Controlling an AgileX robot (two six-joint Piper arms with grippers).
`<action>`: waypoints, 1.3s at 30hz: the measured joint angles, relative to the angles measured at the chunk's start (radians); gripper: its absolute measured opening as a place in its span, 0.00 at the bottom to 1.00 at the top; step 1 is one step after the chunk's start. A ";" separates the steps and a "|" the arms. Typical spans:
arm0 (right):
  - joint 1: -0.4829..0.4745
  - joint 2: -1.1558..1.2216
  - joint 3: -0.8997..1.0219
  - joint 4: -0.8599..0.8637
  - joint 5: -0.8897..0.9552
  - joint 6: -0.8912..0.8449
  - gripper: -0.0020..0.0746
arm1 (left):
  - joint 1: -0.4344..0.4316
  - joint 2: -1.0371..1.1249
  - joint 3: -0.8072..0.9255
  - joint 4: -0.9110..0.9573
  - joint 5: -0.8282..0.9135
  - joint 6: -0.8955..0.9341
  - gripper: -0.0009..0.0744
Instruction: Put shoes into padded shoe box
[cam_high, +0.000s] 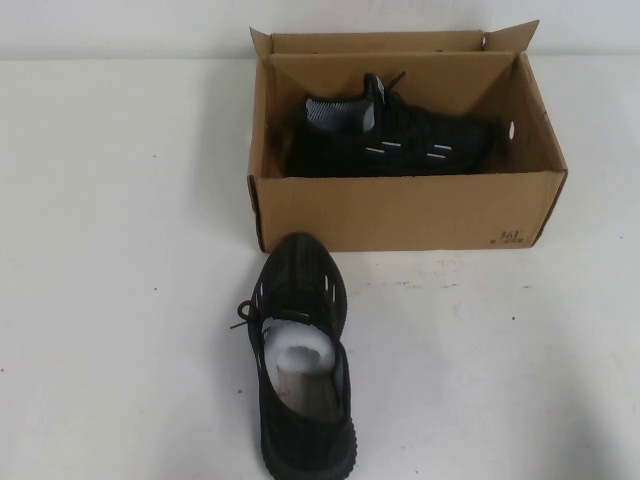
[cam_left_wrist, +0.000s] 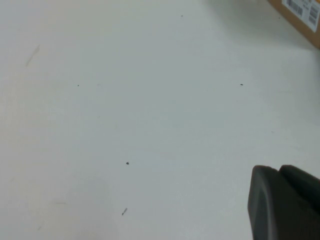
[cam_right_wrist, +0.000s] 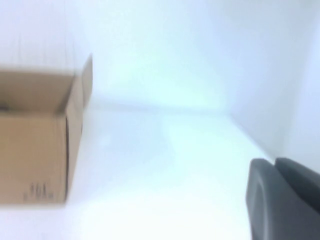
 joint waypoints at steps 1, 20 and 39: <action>0.000 -0.022 0.000 0.000 0.000 0.000 0.02 | 0.000 0.000 0.000 0.000 0.000 0.000 0.01; 0.002 -0.016 0.002 0.365 0.139 -0.474 0.02 | 0.000 0.000 0.000 0.000 0.000 0.000 0.01; 0.103 -0.019 0.002 0.388 0.408 -0.481 0.02 | 0.000 0.000 0.000 0.000 0.000 0.000 0.01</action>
